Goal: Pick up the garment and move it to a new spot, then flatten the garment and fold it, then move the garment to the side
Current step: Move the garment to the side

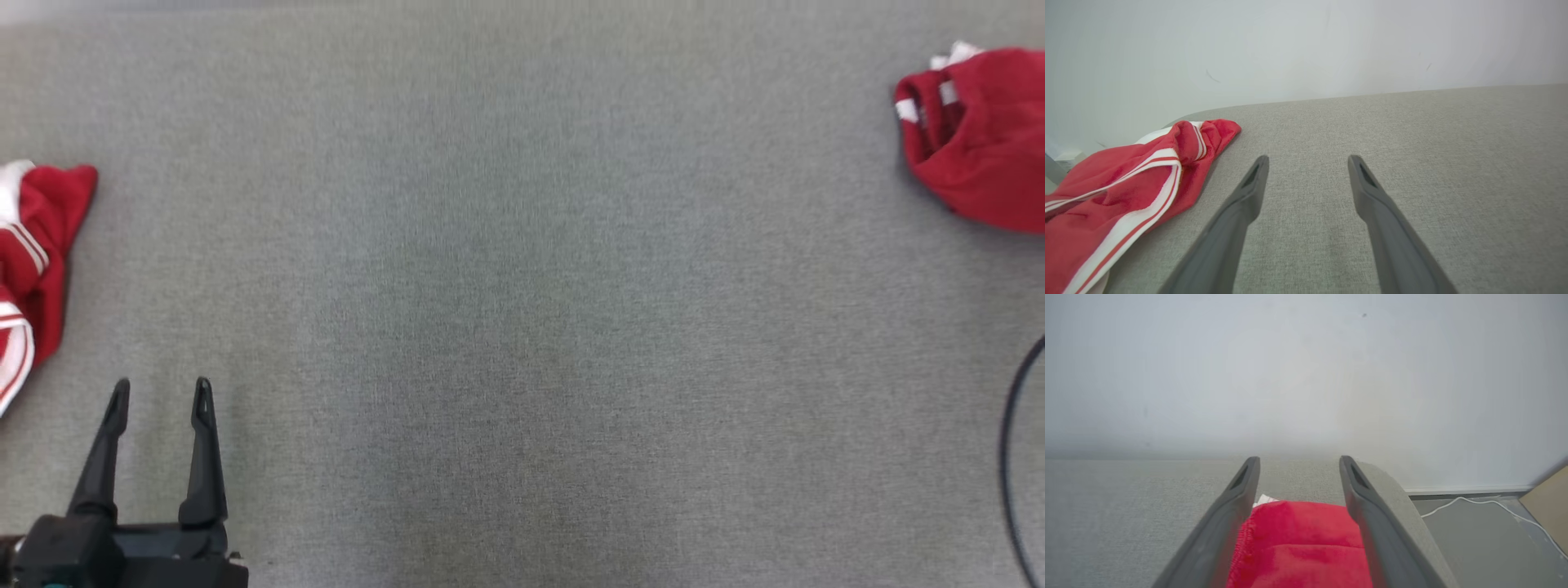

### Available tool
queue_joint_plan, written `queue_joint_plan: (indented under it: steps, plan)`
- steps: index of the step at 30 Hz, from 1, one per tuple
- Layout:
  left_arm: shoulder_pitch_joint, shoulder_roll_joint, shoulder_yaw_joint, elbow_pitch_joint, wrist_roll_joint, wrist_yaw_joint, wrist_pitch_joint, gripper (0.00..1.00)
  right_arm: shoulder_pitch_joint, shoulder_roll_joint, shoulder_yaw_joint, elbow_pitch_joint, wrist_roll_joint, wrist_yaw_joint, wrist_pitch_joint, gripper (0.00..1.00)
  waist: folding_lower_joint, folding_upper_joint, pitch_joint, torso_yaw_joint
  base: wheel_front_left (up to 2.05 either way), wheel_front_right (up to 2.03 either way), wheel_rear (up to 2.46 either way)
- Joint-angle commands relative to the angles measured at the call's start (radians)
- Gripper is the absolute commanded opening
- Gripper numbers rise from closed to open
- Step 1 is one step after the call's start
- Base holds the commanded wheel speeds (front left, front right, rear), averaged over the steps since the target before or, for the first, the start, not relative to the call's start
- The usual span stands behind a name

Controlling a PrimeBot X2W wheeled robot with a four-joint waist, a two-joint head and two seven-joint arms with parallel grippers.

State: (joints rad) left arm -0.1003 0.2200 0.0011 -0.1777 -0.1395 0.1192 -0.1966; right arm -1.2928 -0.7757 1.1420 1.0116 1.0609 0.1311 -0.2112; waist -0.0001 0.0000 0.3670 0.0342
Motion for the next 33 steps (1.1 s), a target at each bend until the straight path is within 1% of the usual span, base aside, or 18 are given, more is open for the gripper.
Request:
queue_joint_plan:
  steps: [1,2,6,9,13,14,15,16,21,24,25,29,33]
  plan:
    - [0.018,-0.002,0.001,0.013,-0.009,0.002,-0.012,1.0,0.03,0.017,-0.014,-0.013,0.021,-0.001,-0.018,1.0,0.0001,0.0,-0.041,-0.012,0.0,0.0,0.0]
    - [0.02,-0.005,0.0,0.021,-0.011,0.003,-0.015,1.0,0.036,0.023,-0.027,-0.016,0.03,-0.001,-0.03,1.0,0.0001,0.0,-0.051,-0.014,0.0,0.0,0.0]
    - [0.03,-0.016,0.001,0.05,-0.022,0.008,-0.029,1.0,0.079,0.084,-0.082,-0.039,0.045,-0.001,-0.053,1.0,0.0001,0.0,-0.1,-0.026,0.0,0.0,0.0]
    - [0.035,-0.024,-0.006,0.068,-0.025,0.012,-0.036,1.0,0.102,0.107,-0.162,-0.081,0.011,-0.001,-0.054,1.0,0.0001,0.0,-0.132,-0.028,0.0,0.0,0.0]
    - [0.045,-0.028,-0.013,0.089,-0.029,0.008,-0.043,1.0,0.201,0.145,-0.287,-0.16,-0.063,-0.001,-0.052,1.0,0.0001,0.0,-0.176,-0.026,0.0,0.0,0.0]
    - [0.045,-0.028,-0.013,0.089,-0.029,0.008,-0.043,1.0,0.201,0.145,-0.287,-0.16,-0.063,-0.001,-0.052,1.0,0.0001,0.0,-0.176,-0.026,0.0,0.0,0.0]
    - [0.048,-0.029,-0.022,0.095,-0.028,0.003,-0.044,1.0,0.257,0.158,-0.363,-0.201,-0.107,-0.001,-0.053,1.0,0.0001,0.0,-0.196,-0.021,0.0,0.0,0.0]
    - [0.048,-0.029,-0.022,0.095,-0.028,0.003,-0.044,1.0,0.257,0.158,-0.363,-0.201,-0.107,-0.001,-0.053,1.0,0.0001,0.0,-0.196,-0.021,0.0,0.0,0.0]
    - [0.059,-0.028,-0.036,0.111,-0.032,-0.005,-0.043,1.0,0.444,0.204,-0.558,-0.308,-0.224,-0.001,-0.053,1.0,0.0001,0.0,-0.246,-0.005,0.0,0.0,0.0]
    - [0.067,-0.026,-0.04,0.117,-0.034,-0.007,-0.044,1.0,0.55,0.25,-0.658,-0.349,-0.306,-0.001,-0.053,1.0,0.0001,0.0,-0.278,0.0,0.0,0.0,0.0]
    - [0.076,-0.028,-0.043,0.121,-0.032,-0.005,-0.046,1.0,0.619,0.283,-0.724,-0.38,-0.352,-0.001,-0.053,1.0,0.0001,0.0,-0.3,0.001,0.0,0.0,0.0]
    - [0.096,-0.032,-0.051,0.124,-0.035,0.0,-0.047,1.0,0.751,0.346,-0.814,-0.439,-0.451,-0.001,-0.053,1.0,0.0001,0.0,-0.341,0.004,0.0,0.0,0.0]
    - [0.116,-0.034,-0.051,0.128,-0.039,0.003,-0.05,1.0,0.855,0.408,-0.85,-0.49,-0.563,-0.001,-0.053,1.0,0.0001,0.0,-0.373,-0.007,0.0,0.0,0.0]
